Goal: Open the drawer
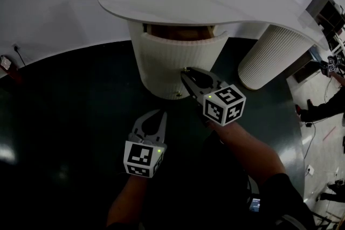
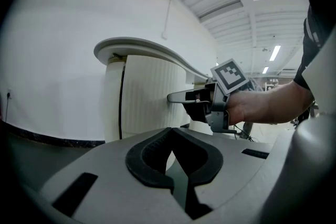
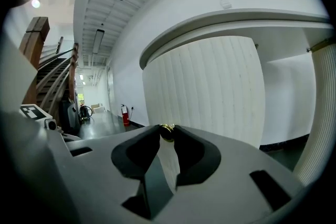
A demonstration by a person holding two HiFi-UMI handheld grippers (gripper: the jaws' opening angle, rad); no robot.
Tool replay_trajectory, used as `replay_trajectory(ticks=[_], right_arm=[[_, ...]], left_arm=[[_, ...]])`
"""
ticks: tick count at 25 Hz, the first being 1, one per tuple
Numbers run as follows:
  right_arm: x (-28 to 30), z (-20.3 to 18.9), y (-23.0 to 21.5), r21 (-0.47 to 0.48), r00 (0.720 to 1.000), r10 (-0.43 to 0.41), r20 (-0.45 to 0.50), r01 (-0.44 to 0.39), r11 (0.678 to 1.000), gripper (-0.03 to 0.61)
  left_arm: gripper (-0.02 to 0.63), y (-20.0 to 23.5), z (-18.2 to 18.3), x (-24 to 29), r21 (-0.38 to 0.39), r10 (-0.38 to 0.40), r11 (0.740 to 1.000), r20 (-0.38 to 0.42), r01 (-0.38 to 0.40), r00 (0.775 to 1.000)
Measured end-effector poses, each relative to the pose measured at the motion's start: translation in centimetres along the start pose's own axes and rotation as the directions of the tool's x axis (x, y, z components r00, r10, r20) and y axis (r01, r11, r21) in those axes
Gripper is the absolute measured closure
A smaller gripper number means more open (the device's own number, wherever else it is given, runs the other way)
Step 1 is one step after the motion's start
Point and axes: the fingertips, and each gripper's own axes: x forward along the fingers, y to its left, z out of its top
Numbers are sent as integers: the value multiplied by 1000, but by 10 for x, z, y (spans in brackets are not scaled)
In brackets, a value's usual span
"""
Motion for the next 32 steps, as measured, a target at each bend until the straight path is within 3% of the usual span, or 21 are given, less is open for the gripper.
replay_trajectory(ticks=[12,23,32], right_arm=[[8,2,-7,-16,1000,-4,0,4,1000,489],[25,8,-24,24,1000,-18,9,18,1000,489],[7,3,-9,44,1000,22,11,-23,999,492]], left_arm=[[607,-9,-2,13,9,-20,1000,-12,20,1000],[607,-6,-20,-5,-14,34,999,-32,-35,999],[607,-19,-11,-11,7,38,999,-5,-38,999]])
